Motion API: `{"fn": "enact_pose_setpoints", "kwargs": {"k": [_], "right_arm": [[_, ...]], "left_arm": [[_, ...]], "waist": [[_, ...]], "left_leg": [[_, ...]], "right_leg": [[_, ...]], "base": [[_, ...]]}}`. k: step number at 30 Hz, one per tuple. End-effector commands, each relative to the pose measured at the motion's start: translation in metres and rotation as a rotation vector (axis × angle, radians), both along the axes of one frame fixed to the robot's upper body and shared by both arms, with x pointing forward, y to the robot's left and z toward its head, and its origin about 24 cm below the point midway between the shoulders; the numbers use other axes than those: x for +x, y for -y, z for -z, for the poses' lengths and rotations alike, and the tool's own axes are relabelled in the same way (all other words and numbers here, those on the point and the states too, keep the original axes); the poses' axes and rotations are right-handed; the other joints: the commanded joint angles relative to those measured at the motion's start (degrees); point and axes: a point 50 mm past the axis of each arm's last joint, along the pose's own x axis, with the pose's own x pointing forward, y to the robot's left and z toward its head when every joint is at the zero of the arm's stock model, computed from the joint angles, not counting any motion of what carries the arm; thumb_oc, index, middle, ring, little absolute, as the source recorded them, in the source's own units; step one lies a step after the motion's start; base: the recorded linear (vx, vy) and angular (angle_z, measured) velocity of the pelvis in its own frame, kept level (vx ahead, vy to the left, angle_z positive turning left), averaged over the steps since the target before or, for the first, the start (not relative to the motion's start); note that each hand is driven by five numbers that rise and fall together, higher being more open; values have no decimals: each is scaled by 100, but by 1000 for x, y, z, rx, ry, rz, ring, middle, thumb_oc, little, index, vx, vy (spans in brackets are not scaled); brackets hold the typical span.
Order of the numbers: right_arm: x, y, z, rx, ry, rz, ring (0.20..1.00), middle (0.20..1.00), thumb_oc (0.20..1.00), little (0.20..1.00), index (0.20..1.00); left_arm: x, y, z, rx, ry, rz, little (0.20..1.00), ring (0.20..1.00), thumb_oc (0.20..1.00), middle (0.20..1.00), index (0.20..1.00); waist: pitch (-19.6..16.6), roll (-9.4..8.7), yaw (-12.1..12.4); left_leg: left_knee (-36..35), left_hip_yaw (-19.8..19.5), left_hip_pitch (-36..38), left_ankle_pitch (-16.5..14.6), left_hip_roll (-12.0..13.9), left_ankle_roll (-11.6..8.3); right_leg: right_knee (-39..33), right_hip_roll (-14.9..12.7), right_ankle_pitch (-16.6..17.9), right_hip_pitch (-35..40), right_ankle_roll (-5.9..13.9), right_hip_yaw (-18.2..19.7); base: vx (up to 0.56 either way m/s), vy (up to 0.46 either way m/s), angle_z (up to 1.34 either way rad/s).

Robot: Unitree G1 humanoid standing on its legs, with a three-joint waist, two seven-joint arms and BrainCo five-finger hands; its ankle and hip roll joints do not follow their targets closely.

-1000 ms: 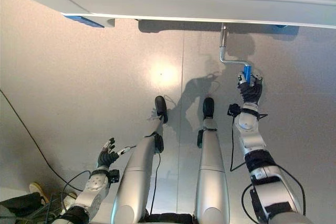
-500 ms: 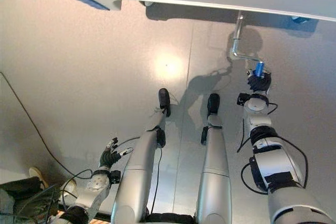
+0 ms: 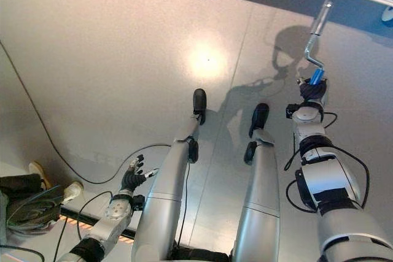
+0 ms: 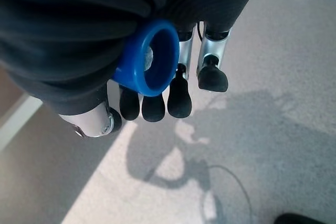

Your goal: Raise the hospital bed

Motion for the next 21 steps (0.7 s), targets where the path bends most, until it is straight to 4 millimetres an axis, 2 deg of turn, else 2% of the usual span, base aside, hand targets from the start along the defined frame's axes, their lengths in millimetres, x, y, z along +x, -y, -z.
{"fn": "enact_pose_setpoints", "kwargs": {"k": [1, 7, 8, 9, 11, 12, 14, 15, 16, 17, 18, 19, 20, 21], "right_arm": [[-10, 15, 12, -44, -73, -1, 200, 200, 200, 200, 200], [4, -5, -6, -22, -6, -66, 200, 200, 200, 200, 200], [10, -17, -11, -18, 16, -101, 200, 200, 200, 200, 200], [10, -17, -11, -18, 16, -101, 200, 200, 200, 200, 200], [19, -42, -18, -13, 57, -179, 200, 200, 200, 200, 200], [19, -42, -18, -13, 57, -179, 200, 200, 200, 200, 200], [29, -70, -35, -23, 134, -272, 200, 200, 200, 200, 200], [30, -80, -38, -32, 150, -309, 200, 200, 200, 200, 200], [30, -80, -37, -32, 150, -309, 200, 200, 200, 200, 200], [31, -108, -46, -48, 217, -418, 200, 200, 200, 200, 200], [31, -108, -46, -48, 217, -418, 200, 200, 200, 200, 200], [29, -135, -53, -37, 281, -514, 200, 200, 200, 200, 200], [28, -146, -56, -46, 300, -560, 200, 200, 200, 200, 200], [25, -166, -63, -57, 338, -637, 200, 200, 200, 200, 200]], "left_arm": [[0, 12, 1, -56, 1, -11, 1000, 1000, 1000, 1000, 1000], [6, 14, -2, -51, 13, -3, 1000, 1000, 1000, 1000, 1000], [7, 12, -2, -47, 16, -10, 1000, 1000, 1000, 1000, 1000], [7, 12, -2, -47, 16, -10, 1000, 1000, 1000, 1000, 1000], [9, 7, -5, -39, 27, -27, 1000, 1000, 1000, 1000, 1000], [9, 7, -5, -38, 27, -27, 1000, 1000, 1000, 1000, 1000], [10, 3, -6, -43, 33, -53, 1000, 1000, 1000, 1000, 1000], [10, 2, -6, -42, 35, -57, 1000, 1000, 1000, 1000, 1000], [10, 2, -6, -42, 35, -57, 1000, 1000, 1000, 1000, 1000], [10, -2, -6, -42, 32, -75, 1000, 1000, 1000, 1000, 1000], [10, -2, -6, -41, 32, -76, 1000, 1000, 1000, 1000, 1000], [8, -6, -4, -36, 19, -97, 1000, 1000, 1000, 1000, 1000], [7, -7, -2, -32, 8, -100, 1000, 1000, 1000, 1000, 1000], [6, -9, 1, -25, -4, -108, 1000, 1000, 1000, 1000, 1000]], "waist": [[-104, 733, 66], [-104, 804, 177], [-104, 811, 204], [-104, 810, 203], [-104, 788, 202], [-104, 786, 200], [-104, 740, 181], [-104, 714, 166], [-104, 711, 165], [-104, 636, 118], [-104, 631, 116], [-104, 540, 64], [-104, 495, 45], [-104, 439, 10]], "left_leg": [[649, -129, -200, -375, 13, -263], [686, -196, -260, -390, -77, -255], [692, -198, -263, -389, -94, -253], [693, -198, -264, -389, -94, -253], [695, -183, -261, -394, -112, -248], [694, -182, -260, -393, -113, -248], [694, -166, -261, -399, -125, -246], [716, -166, -269, -408, -126, -245], [716, -163, -269, -409, -127, -245], [787, -167, -273, -431, -123, -231], [788, -164, -272, -431, -124, -231], [820, -156, -251, -452, -113, -219], [819, -144, -221, -460, -99, -218], [797, -134, -173, -448, -83, -220]], "right_leg": [[-311, 49, 586, -48, 405, -5], [-212, -49, 519, -57, 420, -74], [-195, -67, 502, -59, 419, -74], [-194, -68, 501, -60, 419, -74], [-195, -78, 507, -59, 416, -54], [-195, -79, 506, -60, 416, -53], [-196, -71, 506, -65, 414, -35], [-181, -69, 498, -66, 409, -24], [-178, -70, 496, -67, 409, -22], [-117, -45, 476, -73, 395, -8], [-113, -46, 473, -75, 395, -4], [-130, -17, 487, -34, 380, -7], [-137, -8, 497, -9, 374, -12], [-169, 7, 515, 36, 372, -16]], "base": [[11, 4, 14], [16, 28, 10], [26, 31, 13], [28, 43, 13], [27, 59, 7], [32, 62, 1], [24, 52, -2], [0, 0, 0], [0, 0, 0], [0, 0, 0], [17, 17, -4], [0, 0, 0], [0, 0, 0], [0, 0, 0]]}}
